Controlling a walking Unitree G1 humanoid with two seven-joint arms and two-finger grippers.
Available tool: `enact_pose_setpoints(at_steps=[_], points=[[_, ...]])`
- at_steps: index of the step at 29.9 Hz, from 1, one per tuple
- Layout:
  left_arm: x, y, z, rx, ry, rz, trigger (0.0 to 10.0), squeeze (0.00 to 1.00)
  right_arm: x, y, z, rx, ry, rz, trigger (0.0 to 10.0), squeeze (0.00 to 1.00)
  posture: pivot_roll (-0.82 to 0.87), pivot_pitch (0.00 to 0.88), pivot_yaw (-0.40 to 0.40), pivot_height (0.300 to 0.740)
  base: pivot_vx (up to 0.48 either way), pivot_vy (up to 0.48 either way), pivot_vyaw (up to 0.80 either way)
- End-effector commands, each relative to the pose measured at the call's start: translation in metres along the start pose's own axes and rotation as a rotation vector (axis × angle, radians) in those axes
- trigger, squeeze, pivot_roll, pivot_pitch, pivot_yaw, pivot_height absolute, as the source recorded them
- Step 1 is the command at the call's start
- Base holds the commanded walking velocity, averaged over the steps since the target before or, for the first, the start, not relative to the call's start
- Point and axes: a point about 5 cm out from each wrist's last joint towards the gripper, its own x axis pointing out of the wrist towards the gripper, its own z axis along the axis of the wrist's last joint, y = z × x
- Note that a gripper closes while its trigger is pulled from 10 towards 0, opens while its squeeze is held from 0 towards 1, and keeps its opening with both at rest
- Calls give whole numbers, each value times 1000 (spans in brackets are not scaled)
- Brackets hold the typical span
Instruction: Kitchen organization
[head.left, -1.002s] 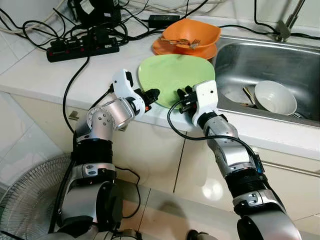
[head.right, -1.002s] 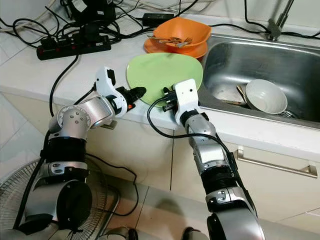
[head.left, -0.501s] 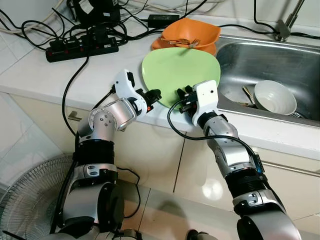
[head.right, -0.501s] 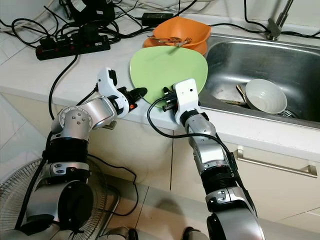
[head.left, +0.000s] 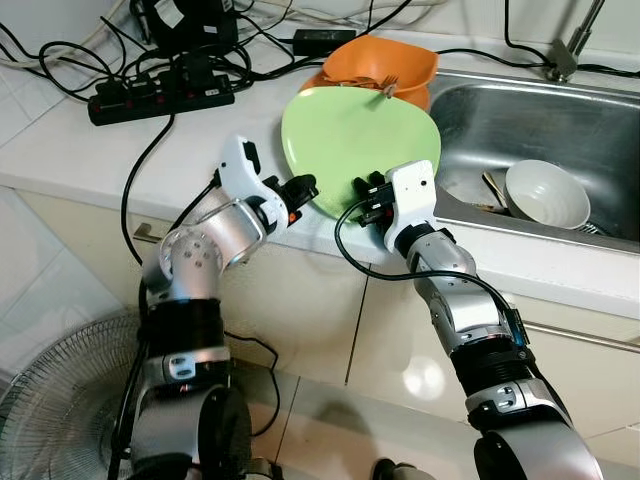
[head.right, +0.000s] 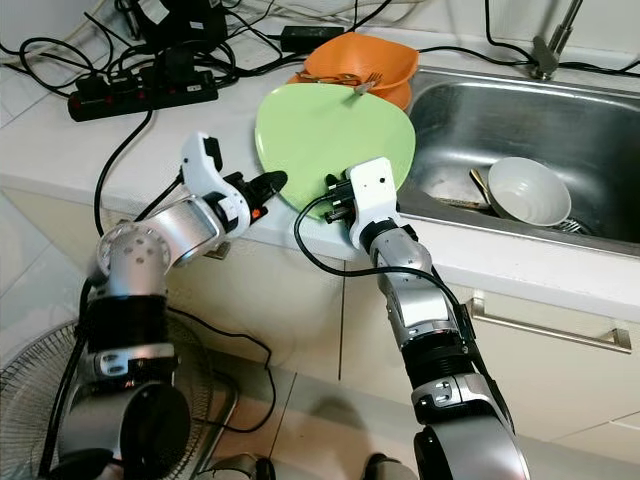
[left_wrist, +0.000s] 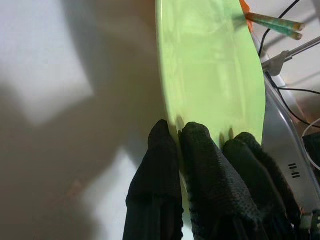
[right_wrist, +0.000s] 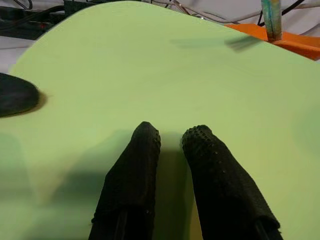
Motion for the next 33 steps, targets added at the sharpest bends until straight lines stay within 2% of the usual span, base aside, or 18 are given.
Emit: enact_pose_setpoints(at_steps=[1,8,13,16,19,24,28,33], points=[[-11,14,-9,17,23,88,10000,0,-2,-2,-7,16,35,-5,10000,0,13,90,34,732,0,0,0],[-22,25,-9,3,-8,134,10000,0,0,-4,-4,12,26,-4,10000,0,21,84,23,732,0,0,0],[-28,26,-11,0,-45,144,10000,0,1,-11,8,24,-22,-26,10000,0,26,79,15,732,0,0,0],[-32,24,-11,-1,-76,138,10000,0,0,-23,24,40,-88,-65,10000,0,32,76,7,732,0,0,0],[-35,24,-13,1,-77,137,10000,0,-1,-36,51,64,-183,-100,10000,0,27,74,4,732,0,0,0],[-35,22,-16,5,-72,130,10000,0,-7,-43,84,67,-312,-111,10000,0,11,69,7,732,0,0,0],[-35,19,-18,14,-67,114,10000,0,-13,-46,91,75,-359,-122,10000,0,6,68,7,732,0,0,0],[-43,21,-20,52,-71,99,10000,0,-22,-61,72,89,-297,-184,10000,0,10,74,3,732,0,0,0]])
